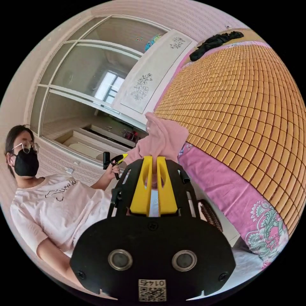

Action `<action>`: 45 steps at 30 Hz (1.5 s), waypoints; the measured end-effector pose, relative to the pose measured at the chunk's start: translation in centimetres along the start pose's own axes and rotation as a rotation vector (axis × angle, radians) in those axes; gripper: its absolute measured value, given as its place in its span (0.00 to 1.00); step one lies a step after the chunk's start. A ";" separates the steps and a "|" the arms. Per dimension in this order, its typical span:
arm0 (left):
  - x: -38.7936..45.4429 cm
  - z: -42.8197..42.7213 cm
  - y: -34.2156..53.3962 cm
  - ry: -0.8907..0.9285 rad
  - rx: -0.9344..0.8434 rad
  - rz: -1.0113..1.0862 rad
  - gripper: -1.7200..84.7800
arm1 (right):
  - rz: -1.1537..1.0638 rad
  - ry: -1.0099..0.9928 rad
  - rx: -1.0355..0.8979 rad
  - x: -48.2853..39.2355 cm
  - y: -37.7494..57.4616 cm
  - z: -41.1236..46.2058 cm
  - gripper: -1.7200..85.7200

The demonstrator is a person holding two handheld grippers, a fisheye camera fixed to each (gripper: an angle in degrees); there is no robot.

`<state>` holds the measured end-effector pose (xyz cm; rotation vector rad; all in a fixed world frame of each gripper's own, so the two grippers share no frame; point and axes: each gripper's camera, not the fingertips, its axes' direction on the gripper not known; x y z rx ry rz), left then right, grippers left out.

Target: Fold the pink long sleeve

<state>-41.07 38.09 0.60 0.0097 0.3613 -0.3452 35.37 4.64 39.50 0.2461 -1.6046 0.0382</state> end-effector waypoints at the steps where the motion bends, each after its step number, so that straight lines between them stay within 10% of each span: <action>1: 1.8 -0.7 -0.8 0.020 0.031 0.070 0.01 | -0.017 -0.007 0.025 -0.9 -0.2 -1.0 0.03; 15: 16.8 -18.4 3.2 0.270 0.473 0.701 0.01 | -0.550 -0.027 0.440 -24.7 7.4 -17.0 0.03; 24: 15.5 -3.7 -12.6 0.105 0.231 0.399 0.01 | -0.003 0.249 0.197 -18.8 -11.0 -13.8 0.03; 34: 36.7 -13.9 -27.1 0.230 0.915 0.605 0.01 | -0.677 0.360 0.702 -49.1 -21.5 -25.4 0.03; 45: 20.9 8.5 -22.8 -0.082 0.190 0.510 0.01 | -0.066 0.544 0.286 -21.0 -13.9 -10.9 0.03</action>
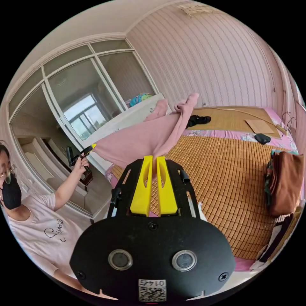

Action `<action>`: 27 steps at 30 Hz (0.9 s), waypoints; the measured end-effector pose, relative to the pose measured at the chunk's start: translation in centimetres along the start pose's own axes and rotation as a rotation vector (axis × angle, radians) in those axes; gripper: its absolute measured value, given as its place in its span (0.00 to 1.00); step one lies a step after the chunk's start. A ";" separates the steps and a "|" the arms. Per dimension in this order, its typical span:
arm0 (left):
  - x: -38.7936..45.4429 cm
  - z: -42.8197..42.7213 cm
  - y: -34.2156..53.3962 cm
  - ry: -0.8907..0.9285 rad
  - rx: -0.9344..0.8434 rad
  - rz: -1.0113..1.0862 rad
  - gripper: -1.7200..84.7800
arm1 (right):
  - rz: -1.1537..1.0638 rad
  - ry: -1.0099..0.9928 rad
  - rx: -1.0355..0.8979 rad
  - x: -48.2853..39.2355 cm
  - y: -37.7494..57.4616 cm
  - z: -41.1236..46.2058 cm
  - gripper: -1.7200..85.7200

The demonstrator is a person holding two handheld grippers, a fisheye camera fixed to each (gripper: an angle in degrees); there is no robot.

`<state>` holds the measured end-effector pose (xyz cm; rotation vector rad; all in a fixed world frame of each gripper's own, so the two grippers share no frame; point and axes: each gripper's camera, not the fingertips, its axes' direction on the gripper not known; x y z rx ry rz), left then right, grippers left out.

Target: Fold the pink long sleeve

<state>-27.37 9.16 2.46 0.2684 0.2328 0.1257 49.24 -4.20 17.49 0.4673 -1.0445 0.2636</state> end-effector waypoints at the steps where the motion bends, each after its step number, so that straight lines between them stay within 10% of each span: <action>1: -1.6 3.3 3.5 0.005 -0.117 -0.063 0.01 | 0.053 -0.003 -0.041 1.4 1.5 1.9 0.03; 10: -8.6 13.2 19.3 -0.043 -0.590 -0.360 0.01 | 0.347 -0.016 -0.500 7.7 15.1 14.7 0.03; 27: -10.6 12.8 12.1 -0.323 -0.380 -0.176 0.05 | 0.138 0.175 -0.547 5.9 7.9 10.9 0.10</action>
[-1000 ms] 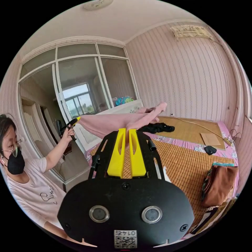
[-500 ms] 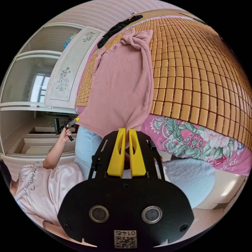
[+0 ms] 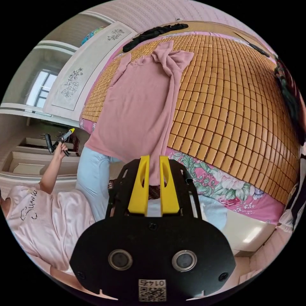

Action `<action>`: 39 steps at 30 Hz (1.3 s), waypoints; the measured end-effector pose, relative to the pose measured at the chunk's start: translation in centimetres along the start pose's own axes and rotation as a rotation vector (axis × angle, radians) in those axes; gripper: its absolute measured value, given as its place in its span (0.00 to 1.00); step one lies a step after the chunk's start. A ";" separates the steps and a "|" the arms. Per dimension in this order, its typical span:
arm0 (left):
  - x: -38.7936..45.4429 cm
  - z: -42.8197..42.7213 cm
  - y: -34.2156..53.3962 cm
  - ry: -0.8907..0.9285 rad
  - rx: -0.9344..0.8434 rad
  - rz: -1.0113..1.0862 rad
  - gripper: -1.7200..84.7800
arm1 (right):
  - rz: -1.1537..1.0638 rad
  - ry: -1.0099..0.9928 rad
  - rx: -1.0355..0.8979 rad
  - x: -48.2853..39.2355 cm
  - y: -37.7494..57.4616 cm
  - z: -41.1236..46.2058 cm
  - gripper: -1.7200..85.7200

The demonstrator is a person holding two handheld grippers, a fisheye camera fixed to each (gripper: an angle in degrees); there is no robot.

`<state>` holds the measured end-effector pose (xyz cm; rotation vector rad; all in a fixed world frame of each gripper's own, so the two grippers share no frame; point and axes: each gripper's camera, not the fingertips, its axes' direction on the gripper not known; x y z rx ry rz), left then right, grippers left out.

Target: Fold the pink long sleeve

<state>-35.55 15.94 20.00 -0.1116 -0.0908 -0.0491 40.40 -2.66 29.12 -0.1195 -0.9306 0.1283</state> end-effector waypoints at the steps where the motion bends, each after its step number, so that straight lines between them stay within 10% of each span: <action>1: 1.0 0.9 -1.9 0.020 0.025 0.044 0.06 | -0.010 0.019 0.011 -0.1 -1.1 -0.6 0.10; 19: 25.2 34.5 -30.4 0.283 -0.147 0.441 0.06 | 0.040 0.090 -0.031 4.4 -39.3 4.2 0.14; 30: 25.4 39.5 -31.9 0.267 -0.201 0.397 0.03 | 0.086 -0.048 0.628 11.1 -12.6 -15.5 0.04; 39: 35.7 34.5 -30.4 0.344 -0.174 0.670 0.06 | 0.333 0.169 0.589 16.1 3.7 -18.3 0.06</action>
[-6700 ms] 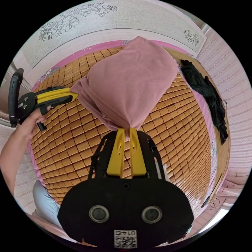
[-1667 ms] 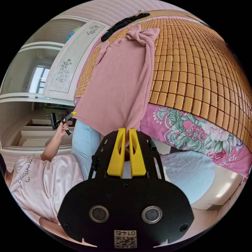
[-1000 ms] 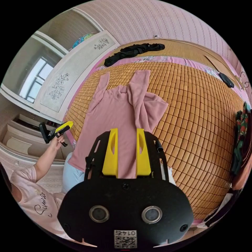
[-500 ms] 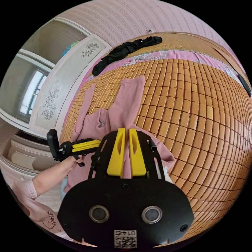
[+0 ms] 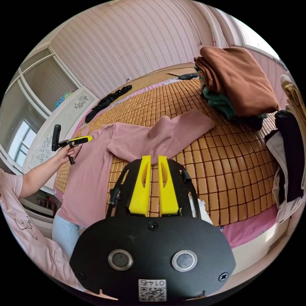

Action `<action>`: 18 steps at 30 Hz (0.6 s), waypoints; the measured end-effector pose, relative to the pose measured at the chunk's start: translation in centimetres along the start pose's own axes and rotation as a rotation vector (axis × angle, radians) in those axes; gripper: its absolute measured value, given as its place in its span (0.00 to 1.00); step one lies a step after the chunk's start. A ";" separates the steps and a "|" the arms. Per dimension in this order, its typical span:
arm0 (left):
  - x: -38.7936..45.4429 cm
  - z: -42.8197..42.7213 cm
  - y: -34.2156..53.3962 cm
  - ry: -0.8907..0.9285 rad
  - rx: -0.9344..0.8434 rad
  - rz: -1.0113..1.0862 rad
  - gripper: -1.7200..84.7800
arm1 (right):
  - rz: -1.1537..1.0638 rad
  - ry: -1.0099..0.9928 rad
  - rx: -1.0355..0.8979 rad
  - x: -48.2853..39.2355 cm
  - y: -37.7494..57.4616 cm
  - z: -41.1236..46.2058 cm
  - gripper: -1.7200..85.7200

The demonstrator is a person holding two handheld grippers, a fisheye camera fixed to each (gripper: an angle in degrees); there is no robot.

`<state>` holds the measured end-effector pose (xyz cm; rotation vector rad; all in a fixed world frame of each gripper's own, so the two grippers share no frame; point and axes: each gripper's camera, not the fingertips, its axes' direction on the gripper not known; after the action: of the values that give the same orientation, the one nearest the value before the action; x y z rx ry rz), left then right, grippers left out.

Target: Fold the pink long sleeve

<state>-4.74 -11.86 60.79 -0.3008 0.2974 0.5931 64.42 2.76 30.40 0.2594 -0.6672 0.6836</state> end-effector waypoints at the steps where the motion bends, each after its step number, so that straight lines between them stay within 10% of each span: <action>1: 2.0 0.2 -0.9 0.026 0.001 0.048 0.06 | 0.010 0.003 0.021 0.6 -0.3 -0.4 0.06; 10: 14.2 8.4 -5.8 0.140 -0.106 0.254 0.07 | 0.145 0.216 -0.088 8.3 -7.3 2.5 0.18; 18: 14.9 14.2 -5.9 0.112 -0.223 0.233 0.05 | 0.092 0.032 -0.155 11.2 -9.4 0.7 0.03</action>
<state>13.09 -3.97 69.56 -0.5198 0.3782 0.8426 76.72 0.94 38.07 0.0751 -0.7007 0.7184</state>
